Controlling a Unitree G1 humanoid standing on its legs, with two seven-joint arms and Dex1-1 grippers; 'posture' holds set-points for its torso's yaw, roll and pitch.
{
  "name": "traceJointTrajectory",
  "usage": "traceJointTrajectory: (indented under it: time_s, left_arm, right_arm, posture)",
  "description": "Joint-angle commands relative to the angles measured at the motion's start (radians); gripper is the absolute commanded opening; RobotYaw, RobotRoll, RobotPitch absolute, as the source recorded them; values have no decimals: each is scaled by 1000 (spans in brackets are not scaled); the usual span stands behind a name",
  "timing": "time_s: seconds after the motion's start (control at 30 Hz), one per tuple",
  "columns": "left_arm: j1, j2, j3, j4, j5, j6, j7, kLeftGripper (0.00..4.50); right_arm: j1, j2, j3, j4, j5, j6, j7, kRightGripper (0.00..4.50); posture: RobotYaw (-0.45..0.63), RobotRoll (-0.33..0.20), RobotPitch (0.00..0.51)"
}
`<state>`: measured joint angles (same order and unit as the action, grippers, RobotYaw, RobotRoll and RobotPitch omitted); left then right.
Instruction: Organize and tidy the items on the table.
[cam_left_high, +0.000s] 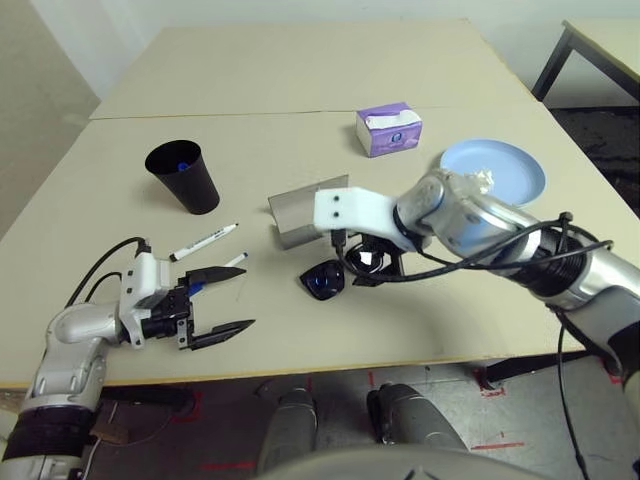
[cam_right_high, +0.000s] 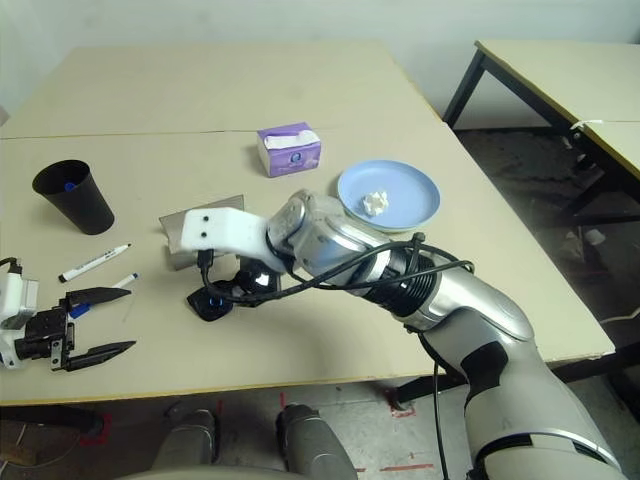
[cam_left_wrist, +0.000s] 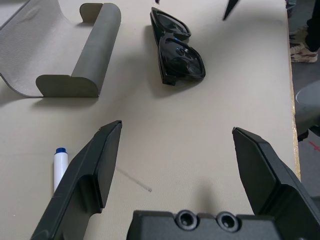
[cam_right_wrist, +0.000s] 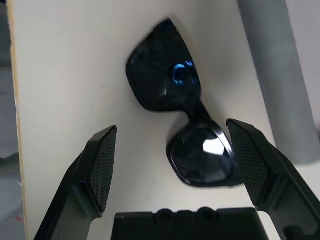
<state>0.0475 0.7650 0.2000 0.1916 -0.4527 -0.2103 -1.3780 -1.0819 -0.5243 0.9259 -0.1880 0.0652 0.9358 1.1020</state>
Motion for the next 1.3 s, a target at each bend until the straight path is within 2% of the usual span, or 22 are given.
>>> traceJointTrajectory:
  time_s: [0.03, 0.33, 0.8, 1.3]
  left_arm:
    - [17, -3, 7, -21, -5, 5, 14, 4500]
    - [56, -13, 3, -78, -14, 20, 51, 4500]
    - [57, -21, -4, -106, -17, 39, 83, 4500]
    - [69, -35, -8, -122, -12, 43, 91, 4500]
  right_arm:
    - [8, 18, 29, 52, -50, -67, 13, 4469]
    - [19, 87, 16, 182, -152, -249, 36, 4469]
    - [86, 69, -17, 182, -243, -336, 100, 4469]
    - [116, 153, -61, 284, -314, -454, 80, 4469]
  posture:
    - [-21, 0, 129]
    - [-17, 0, 131]
    - [-14, 0, 127]
    - [-8, 0, 129]
